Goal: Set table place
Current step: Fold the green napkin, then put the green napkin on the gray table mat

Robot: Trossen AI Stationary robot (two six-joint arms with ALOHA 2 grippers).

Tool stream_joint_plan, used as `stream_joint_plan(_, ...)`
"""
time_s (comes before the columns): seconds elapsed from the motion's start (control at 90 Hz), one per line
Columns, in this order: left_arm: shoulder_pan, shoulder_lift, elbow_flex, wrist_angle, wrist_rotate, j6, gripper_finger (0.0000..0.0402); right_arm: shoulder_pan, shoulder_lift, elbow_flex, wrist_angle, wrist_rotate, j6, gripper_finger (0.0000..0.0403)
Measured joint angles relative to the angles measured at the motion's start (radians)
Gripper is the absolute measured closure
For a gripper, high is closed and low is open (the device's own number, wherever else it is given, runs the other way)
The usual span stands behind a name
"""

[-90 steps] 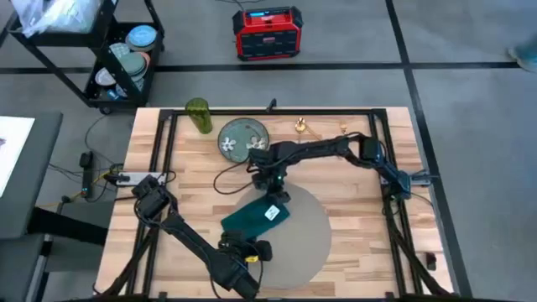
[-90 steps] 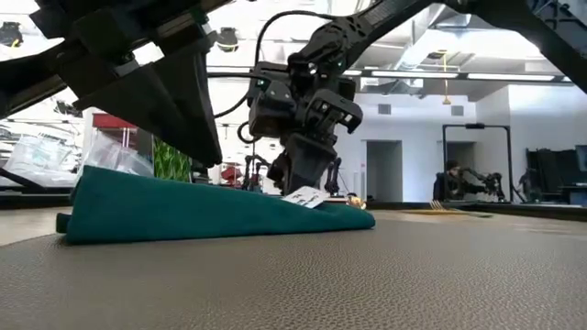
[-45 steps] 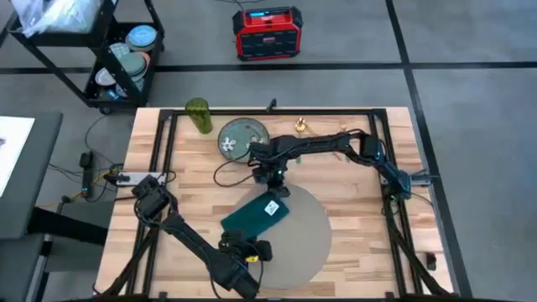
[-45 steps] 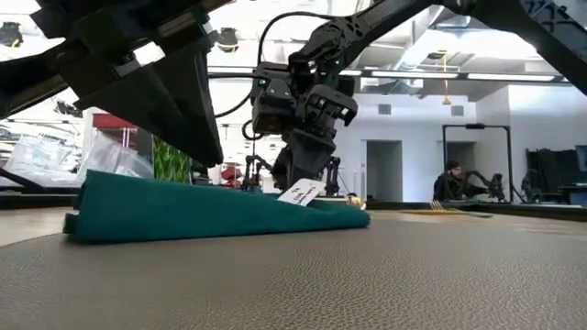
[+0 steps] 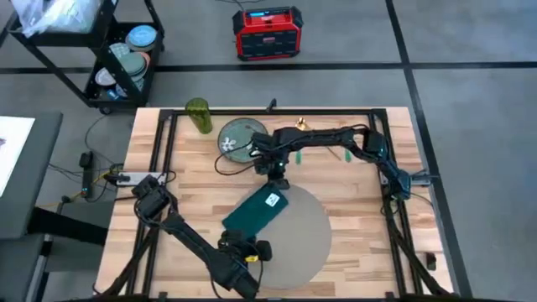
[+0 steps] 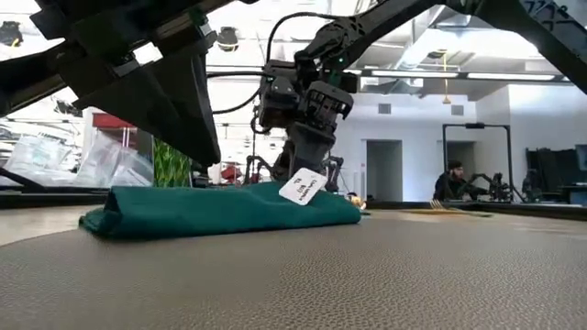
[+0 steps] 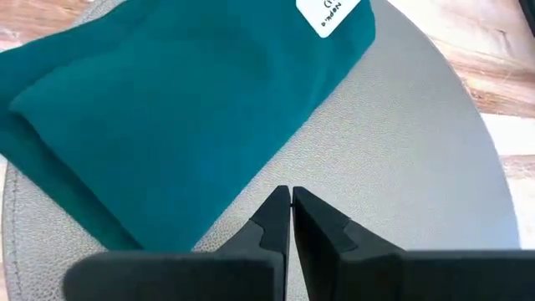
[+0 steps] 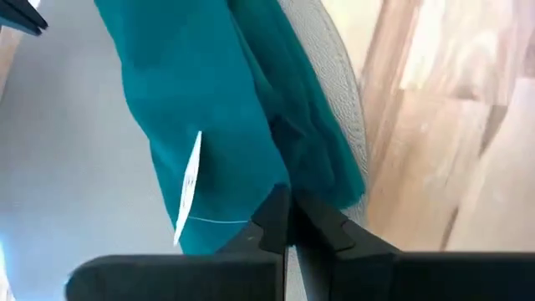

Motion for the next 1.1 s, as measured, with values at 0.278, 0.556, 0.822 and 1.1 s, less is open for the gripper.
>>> stream_joint_plan(0.278,0.000,0.000,0.000,0.021,0.001,-0.001,0.0402,-0.024,0.000,0.000,0.029,0.053,0.022,0.0378)
stream_joint_plan(0.556,0.000,0.000,0.000,0.048,0.003,-0.014,0.0402,-0.086,0.000,0.000,0.074,0.117,0.083,0.0315)
stream_joint_plan(0.822,0.037,-0.020,-0.001,0.124,-0.109,-0.048,0.0402,-0.131,0.000,-0.005,-0.156,-0.139,0.053,0.0311)
stream_joint_plan(1.1,0.210,-0.163,0.000,-0.223,-0.136,0.024,0.0402,-0.117,-0.022,-0.060,-0.161,-0.143,0.052,0.0310)
